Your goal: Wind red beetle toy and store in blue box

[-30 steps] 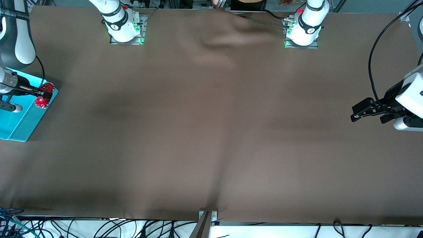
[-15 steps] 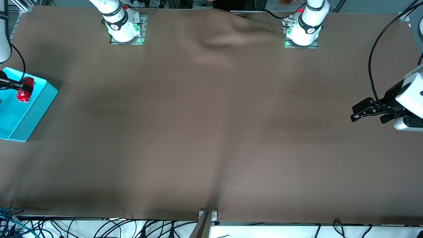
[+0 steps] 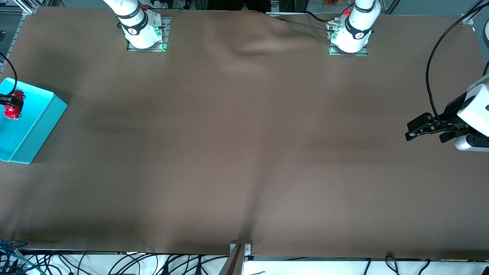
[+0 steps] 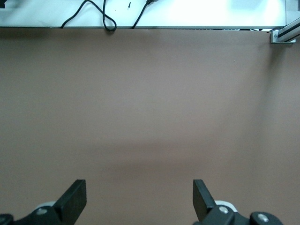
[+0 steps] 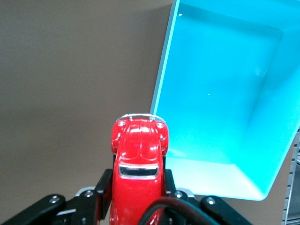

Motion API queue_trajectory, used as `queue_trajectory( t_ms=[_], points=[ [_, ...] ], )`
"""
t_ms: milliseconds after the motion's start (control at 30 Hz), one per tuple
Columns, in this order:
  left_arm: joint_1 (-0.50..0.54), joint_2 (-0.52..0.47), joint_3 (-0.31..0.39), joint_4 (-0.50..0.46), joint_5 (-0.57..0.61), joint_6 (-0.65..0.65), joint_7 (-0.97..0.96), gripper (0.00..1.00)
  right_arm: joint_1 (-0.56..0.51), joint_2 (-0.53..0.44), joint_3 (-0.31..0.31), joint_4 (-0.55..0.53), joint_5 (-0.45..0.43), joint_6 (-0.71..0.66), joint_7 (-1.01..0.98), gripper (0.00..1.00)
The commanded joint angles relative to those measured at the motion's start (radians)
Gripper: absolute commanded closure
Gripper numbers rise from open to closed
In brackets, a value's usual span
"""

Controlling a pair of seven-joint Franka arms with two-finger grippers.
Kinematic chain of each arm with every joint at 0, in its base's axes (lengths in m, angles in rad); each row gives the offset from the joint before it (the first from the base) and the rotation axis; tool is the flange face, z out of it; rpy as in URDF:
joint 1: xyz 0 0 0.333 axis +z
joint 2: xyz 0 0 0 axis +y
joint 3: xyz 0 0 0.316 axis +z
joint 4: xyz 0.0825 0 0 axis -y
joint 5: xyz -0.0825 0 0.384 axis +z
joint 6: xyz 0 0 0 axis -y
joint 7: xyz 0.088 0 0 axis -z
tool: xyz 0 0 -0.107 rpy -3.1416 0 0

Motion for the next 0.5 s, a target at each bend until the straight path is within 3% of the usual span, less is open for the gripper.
queue_trajectory(
  t_ms=[0,267,467],
  points=[
    [-0.003,-0.005,0.003,-0.001,0.016,-0.009,0.024,0.0,-0.05,0.068,-0.002,0.061,-0.007,0.034,-0.08,1.0],
    [-0.003,-0.005,0.003,-0.001,0.014,-0.009,0.026,0.0,-0.107,0.146,-0.015,0.062,0.008,0.153,-0.132,1.0],
    [-0.003,-0.005,0.003,-0.001,0.014,-0.009,0.026,0.0,-0.12,0.173,-0.022,0.062,0.04,0.167,-0.155,1.0]
  ],
)
